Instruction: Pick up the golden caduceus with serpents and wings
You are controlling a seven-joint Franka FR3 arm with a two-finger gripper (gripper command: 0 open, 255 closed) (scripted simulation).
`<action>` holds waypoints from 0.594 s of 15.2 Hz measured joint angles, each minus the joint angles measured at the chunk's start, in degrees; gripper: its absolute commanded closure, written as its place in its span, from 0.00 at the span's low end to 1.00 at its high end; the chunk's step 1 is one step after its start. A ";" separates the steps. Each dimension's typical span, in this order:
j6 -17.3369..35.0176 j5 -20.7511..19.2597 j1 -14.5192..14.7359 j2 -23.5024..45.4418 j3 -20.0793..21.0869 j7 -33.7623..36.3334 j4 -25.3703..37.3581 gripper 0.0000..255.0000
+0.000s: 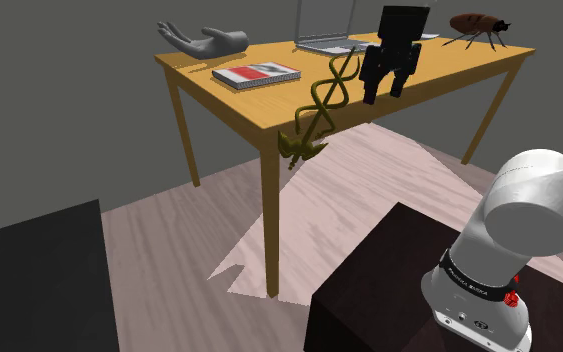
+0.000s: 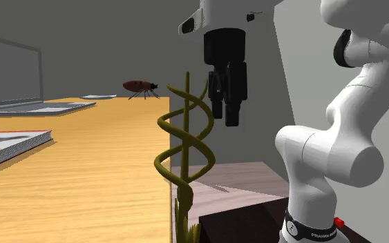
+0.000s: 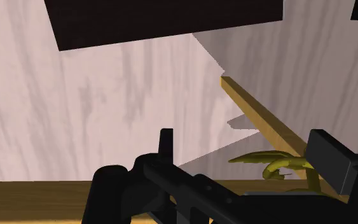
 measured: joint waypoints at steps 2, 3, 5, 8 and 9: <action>-1.28 -0.34 -0.11 1.60 0.90 0.94 2.02 0.00; -3.43 -0.94 -0.32 3.76 2.20 2.36 4.91 0.00; -8.74 -2.53 -0.92 9.76 5.37 5.84 12.48 0.00; -18.58 -5.68 -1.95 20.46 10.61 11.69 26.22 0.00; -21.97 -6.85 -2.18 24.64 12.59 13.98 31.22 0.00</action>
